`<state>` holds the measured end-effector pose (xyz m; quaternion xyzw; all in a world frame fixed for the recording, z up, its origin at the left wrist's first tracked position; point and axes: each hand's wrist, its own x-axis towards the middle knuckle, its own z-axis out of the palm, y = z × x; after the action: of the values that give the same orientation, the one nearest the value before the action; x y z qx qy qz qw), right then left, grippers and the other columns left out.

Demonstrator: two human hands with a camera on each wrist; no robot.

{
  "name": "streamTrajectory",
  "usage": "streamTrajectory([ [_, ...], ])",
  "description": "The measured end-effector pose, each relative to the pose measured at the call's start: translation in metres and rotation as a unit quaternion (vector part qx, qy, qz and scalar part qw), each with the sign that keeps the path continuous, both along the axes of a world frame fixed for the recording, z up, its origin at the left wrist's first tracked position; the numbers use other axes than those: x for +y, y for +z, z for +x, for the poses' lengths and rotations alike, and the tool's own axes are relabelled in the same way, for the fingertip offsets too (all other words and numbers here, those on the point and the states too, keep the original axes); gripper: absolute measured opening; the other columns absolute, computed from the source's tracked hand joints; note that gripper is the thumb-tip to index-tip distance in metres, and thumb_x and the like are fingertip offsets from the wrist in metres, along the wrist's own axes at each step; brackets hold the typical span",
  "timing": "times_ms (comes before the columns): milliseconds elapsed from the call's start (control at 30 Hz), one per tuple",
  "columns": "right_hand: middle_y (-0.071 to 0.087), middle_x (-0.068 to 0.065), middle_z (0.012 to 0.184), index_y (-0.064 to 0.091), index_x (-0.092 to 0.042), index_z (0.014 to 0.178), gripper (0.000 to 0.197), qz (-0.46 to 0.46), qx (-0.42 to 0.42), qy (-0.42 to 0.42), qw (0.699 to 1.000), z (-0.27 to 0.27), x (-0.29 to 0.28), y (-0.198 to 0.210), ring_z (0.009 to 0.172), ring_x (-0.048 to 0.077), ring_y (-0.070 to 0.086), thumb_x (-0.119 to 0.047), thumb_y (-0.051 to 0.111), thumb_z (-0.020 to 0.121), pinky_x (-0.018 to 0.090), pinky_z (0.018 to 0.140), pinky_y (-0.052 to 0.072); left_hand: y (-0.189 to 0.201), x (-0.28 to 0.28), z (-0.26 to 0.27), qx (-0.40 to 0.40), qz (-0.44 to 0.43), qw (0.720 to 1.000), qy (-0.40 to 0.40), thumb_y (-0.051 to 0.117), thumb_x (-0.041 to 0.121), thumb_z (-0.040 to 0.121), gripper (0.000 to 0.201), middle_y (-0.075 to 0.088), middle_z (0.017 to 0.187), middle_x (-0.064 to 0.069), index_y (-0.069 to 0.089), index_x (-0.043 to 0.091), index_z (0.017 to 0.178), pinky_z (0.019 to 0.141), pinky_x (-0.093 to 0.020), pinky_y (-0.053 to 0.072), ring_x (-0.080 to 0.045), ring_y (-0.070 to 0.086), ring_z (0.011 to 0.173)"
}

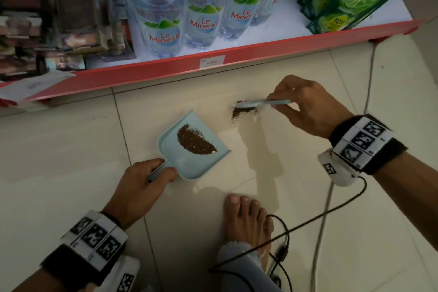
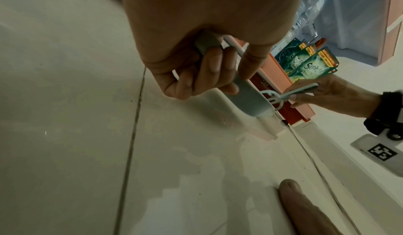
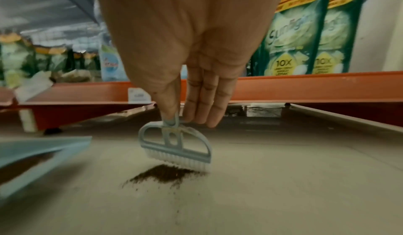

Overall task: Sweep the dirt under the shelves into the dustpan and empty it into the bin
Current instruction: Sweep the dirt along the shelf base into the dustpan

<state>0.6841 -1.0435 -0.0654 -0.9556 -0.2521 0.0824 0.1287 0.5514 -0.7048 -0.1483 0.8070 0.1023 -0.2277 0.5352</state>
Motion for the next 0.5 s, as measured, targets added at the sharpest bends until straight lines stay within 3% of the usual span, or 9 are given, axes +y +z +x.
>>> streamTrajectory([
  [67,0.070,0.008,0.104,0.074,-0.010,0.106,0.019,0.015,-0.043,-0.041,0.998,0.004,-0.006,0.001,0.079,0.026,0.067,-0.011,0.060,0.093,0.037,0.074,0.057,0.000,-0.001,0.002,0.000,0.003,1.000,-0.010,0.063,0.022,0.092,0.027,0.048,0.045,0.012,0.066,0.010,0.067,0.047,-0.013,0.034,-0.002,0.043,0.044],
  [167,0.074,0.015,0.096,0.072,-0.012,0.106,0.022,-0.032,-0.087,-0.149,0.985,0.023,-0.023,0.002,0.078,0.037,0.068,-0.014,0.054,0.094,0.045,0.076,0.056,0.003,-0.003,0.005,-0.002,0.007,1.000,-0.022,0.065,0.027,0.091,0.030,0.046,0.045,0.011,0.065,0.006,0.070,0.051,-0.024,0.034,-0.003,0.041,0.044],
  [233,0.073,0.021,0.096,0.070,-0.010,0.109,0.025,-0.113,-0.076,-0.214,0.967,0.033,-0.031,-0.001,0.084,0.044,0.063,-0.016,0.050,0.095,0.047,0.081,0.052,0.008,-0.004,0.007,-0.002,-0.004,1.000,-0.018,0.063,0.044,0.082,0.040,0.046,0.046,0.010,0.065,0.005,0.070,0.053,-0.026,0.034,-0.003,0.040,0.045],
  [300,0.071,0.024,0.096,0.071,-0.006,0.106,0.027,-0.143,-0.037,-0.224,0.963,0.029,-0.028,-0.007,0.087,0.045,0.061,-0.016,0.047,0.096,0.047,0.083,0.050,0.012,-0.003,0.008,-0.005,-0.006,1.000,-0.010,0.055,0.056,0.070,0.051,0.047,0.046,0.009,0.065,0.006,0.070,0.054,-0.027,0.034,-0.004,0.041,0.045],
  [367,0.071,0.023,0.086,0.071,-0.004,0.095,0.027,-0.106,-0.014,-0.205,0.973,0.016,-0.015,-0.013,0.081,0.045,0.062,-0.017,0.048,0.096,0.046,0.078,0.051,0.014,-0.003,0.008,-0.009,-0.007,1.000,0.002,0.059,0.051,0.075,0.046,0.047,0.046,0.009,0.066,0.006,0.070,0.053,-0.026,0.035,-0.003,0.041,0.045],
  [433,0.070,0.017,0.072,0.069,-0.006,0.081,0.027,-0.050,-0.015,-0.184,0.982,-0.004,0.000,-0.019,0.067,0.042,0.063,-0.021,0.051,0.095,0.038,0.068,0.050,0.012,-0.001,0.006,-0.008,-0.005,1.000,0.014,0.067,0.031,0.088,0.033,0.046,0.045,0.010,0.065,0.004,0.070,0.052,-0.025,0.033,-0.003,0.040,0.044],
  [500,0.068,0.008,0.064,0.067,-0.011,0.076,0.027,-0.020,-0.025,-0.169,0.985,-0.021,0.011,-0.021,0.059,0.036,0.063,-0.026,0.051,0.093,0.034,0.063,0.049,0.009,0.004,0.004,-0.006,0.011,1.000,0.017,0.064,0.020,0.091,0.027,0.045,0.045,0.010,0.064,0.002,0.071,0.050,-0.024,0.033,-0.002,0.039,0.044],
])
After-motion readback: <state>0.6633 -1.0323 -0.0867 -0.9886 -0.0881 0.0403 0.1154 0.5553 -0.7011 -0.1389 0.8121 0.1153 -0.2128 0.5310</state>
